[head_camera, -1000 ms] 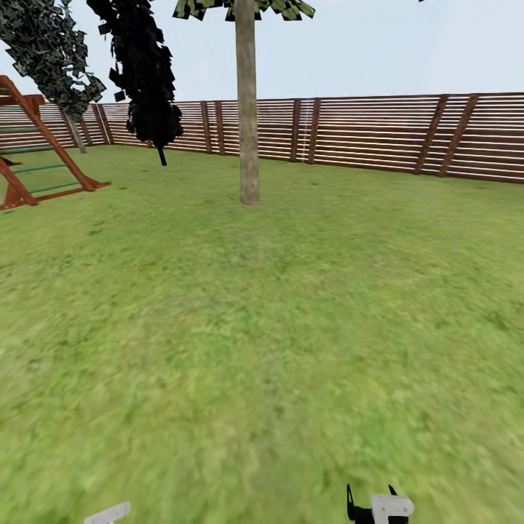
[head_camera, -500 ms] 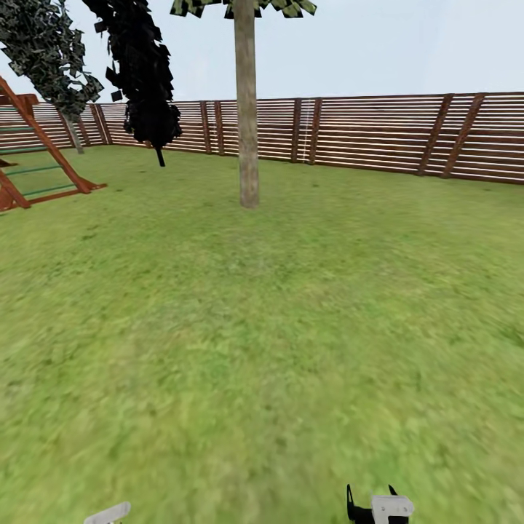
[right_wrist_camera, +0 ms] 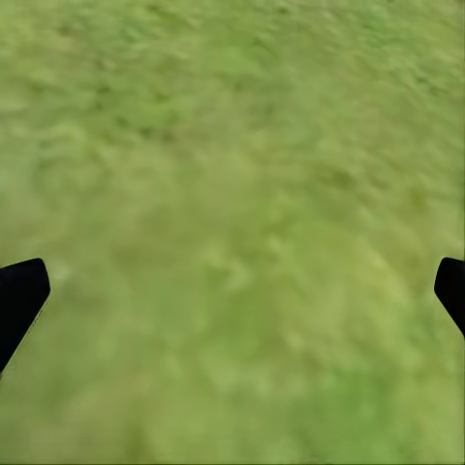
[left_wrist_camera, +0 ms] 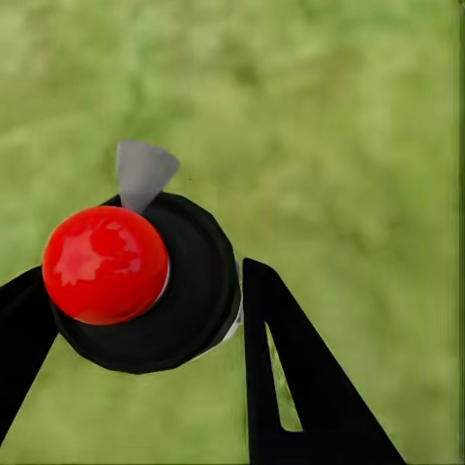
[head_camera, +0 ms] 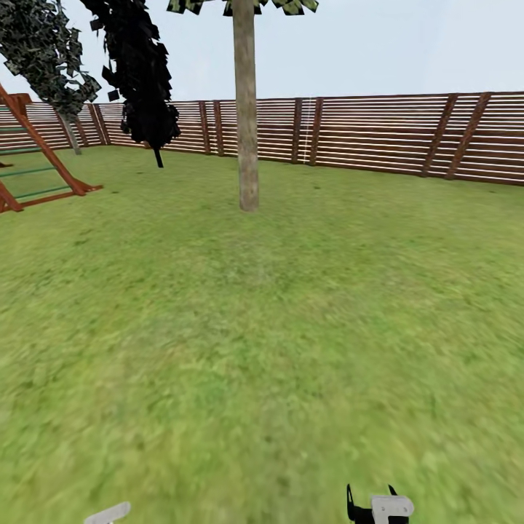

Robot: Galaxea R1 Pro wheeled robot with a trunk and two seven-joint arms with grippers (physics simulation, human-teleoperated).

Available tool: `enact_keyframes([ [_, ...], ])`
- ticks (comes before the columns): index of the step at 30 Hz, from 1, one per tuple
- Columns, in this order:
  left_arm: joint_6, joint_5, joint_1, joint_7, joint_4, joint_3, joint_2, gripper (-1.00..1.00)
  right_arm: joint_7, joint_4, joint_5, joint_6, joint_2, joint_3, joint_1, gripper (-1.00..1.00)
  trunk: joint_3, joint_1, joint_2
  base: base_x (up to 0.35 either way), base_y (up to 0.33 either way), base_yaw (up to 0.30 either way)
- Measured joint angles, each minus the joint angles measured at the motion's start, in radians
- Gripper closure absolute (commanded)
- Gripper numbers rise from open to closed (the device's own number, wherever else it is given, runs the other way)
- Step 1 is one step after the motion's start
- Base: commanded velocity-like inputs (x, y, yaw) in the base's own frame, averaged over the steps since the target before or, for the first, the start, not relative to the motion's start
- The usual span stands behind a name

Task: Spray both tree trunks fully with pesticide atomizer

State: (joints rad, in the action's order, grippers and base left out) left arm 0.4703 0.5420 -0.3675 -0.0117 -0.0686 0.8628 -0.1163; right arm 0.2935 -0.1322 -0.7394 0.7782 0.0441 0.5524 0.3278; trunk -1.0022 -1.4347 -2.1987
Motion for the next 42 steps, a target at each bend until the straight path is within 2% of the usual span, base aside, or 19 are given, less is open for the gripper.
enact_keyframes([
  [42,0.000,0.000,0.000,0.000,0.000,0.000,0.000,1.00,0.000,0.000,0.000,0.000,0.000,0.000,0.000,-1.00,0.000,0.000,0.000,0.338,0.000,0.000],
])
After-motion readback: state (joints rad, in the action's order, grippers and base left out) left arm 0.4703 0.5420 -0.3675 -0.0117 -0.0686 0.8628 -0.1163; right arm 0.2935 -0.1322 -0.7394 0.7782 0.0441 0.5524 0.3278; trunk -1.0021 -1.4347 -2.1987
